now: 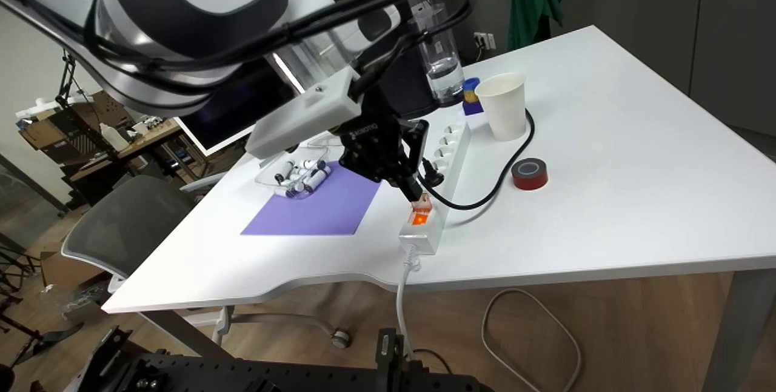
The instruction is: Turn off the switch on the adapter
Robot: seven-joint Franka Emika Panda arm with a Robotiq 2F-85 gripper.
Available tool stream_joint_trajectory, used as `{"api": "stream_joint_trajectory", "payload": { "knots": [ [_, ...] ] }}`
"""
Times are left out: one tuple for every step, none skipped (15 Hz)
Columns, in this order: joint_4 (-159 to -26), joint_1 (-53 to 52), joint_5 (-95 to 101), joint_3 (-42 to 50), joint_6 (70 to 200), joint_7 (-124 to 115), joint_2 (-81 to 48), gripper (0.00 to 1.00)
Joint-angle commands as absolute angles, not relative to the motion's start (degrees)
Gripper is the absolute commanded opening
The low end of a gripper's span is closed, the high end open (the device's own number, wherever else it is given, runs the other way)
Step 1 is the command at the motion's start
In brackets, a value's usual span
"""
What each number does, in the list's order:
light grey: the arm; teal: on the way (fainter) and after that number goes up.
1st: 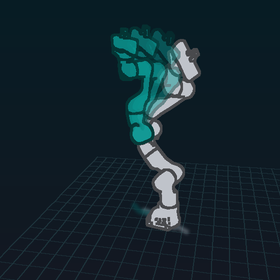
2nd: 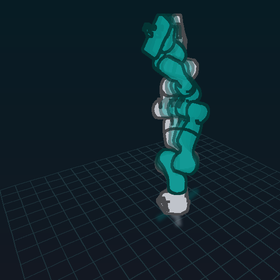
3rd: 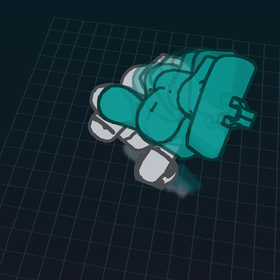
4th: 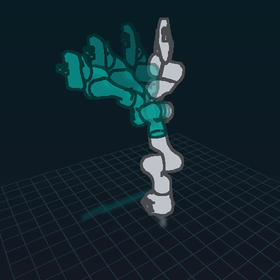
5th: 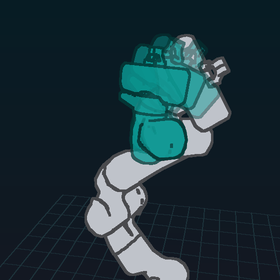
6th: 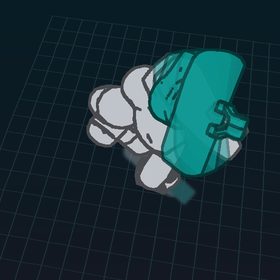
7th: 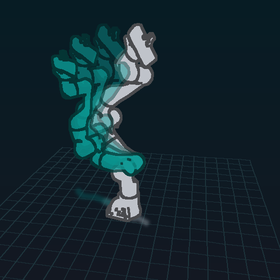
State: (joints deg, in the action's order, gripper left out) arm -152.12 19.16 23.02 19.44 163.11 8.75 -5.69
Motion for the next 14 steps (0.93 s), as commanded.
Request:
{"api": "stream_joint_trajectory", "payload": {
  "knots": [
    [-150.32,17.19,27.54,20.98,165.92,5.42,-9.19,0.00],
    [-150.28,16.63,27.74,21.08,166.78,5.43,-9.88,0.00],
    [-150.16,16.00,27.93,21.24,167.53,5.38,-10.60,0.00],
    [-150.01,15.41,27.44,21.22,168.19,5.51,-11.35,0.00],
    [-149.88,14.86,26.92,21.19,168.88,5.88,-12.09,0.00],
    [-149.70,14.29,26.45,21.22,169.58,6.04,-12.79,0.00],
    [-149.50,13.82,25.79,21.06,169.99,6.42,-13.57,0.00],
    [-149.22,13.32,25.36,21.10,170.54,6.54,-14.36,0.00],
    [-148.94,13.13,24.53,20.84,170.81,6.96,-15.22,0.00],
    [-148.75,12.94,23.78,20.67,171.13,7.25,-15.94,0.00],
    [-148.47,12.79,22.77,20.45,171.25,7.43,-16.80,0.00],
    [-148.16,12.56,22.13,20.41,171.46,7.51,-17.51,0.00],
    [-147.93,12.60,21.01,20.06,171.81,7.85,-18.20,0.00],
    [-147.66,12.59,20.04,19.81,172.16,8.07,-18.87,0.00]
  ]
}}
